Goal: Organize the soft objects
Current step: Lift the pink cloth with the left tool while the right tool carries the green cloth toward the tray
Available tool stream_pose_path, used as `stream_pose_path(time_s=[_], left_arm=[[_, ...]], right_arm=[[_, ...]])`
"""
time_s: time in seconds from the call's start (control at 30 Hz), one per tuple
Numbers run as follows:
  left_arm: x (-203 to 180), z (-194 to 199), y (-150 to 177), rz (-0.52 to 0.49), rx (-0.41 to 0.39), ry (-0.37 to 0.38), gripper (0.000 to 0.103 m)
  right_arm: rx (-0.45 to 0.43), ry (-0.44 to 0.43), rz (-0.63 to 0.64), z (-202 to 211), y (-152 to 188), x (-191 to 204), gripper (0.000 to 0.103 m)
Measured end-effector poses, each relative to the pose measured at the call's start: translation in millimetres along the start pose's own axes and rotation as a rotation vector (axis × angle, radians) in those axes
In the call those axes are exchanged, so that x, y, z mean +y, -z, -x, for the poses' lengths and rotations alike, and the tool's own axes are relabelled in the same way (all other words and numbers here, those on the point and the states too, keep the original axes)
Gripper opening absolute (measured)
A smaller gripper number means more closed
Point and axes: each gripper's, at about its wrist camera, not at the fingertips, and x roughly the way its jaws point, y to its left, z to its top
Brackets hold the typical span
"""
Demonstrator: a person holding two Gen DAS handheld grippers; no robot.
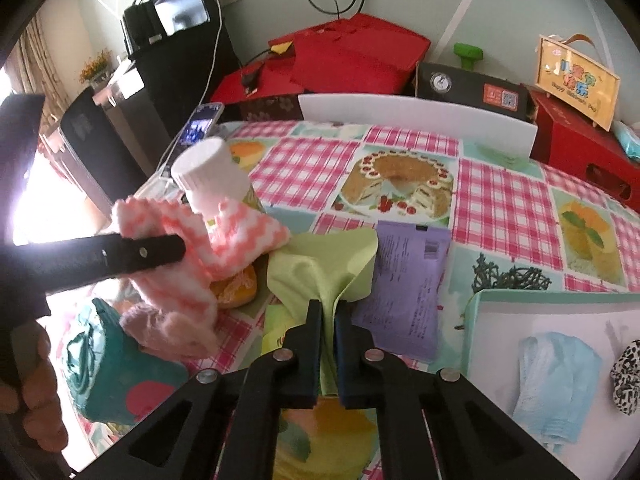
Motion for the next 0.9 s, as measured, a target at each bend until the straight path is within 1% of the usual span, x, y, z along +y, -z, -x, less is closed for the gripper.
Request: stream_pose_path(time_s=[0.2,0.47,0.6,0.77,0.9], left_arm=[[-3.4,4.0,-0.4,-0.017,-0.020,0.010,0.014],[-9.1,20.3,-3.3,-0.030,-0.093,0.080,0.014],[-9.1,31.3,-5.1,-0.018,-0.134,0.136,0.014],[-11.1,56.8,-7.5,-0.018,-0.223,0.197,0.014],[-16.9,85.1,-8.4,-0.046,-0.326,0.236,0.014]], right_arm=[[-0.072,-0.001,-0.008,22.8,-9.6,-0.9,0.006],[-0.146,0.005,-0.028,50.9,-18.1,-6.8,0.007],[-0.170,0.010,-0.042,60.5,-20.5,-11.4,0.006],[-0.200,0.009,-0.053,73.0,-21.8,-14.9,0.007],[-0.249,0.001,-0.059,91.0,-24.9,-17.4,0.006]])
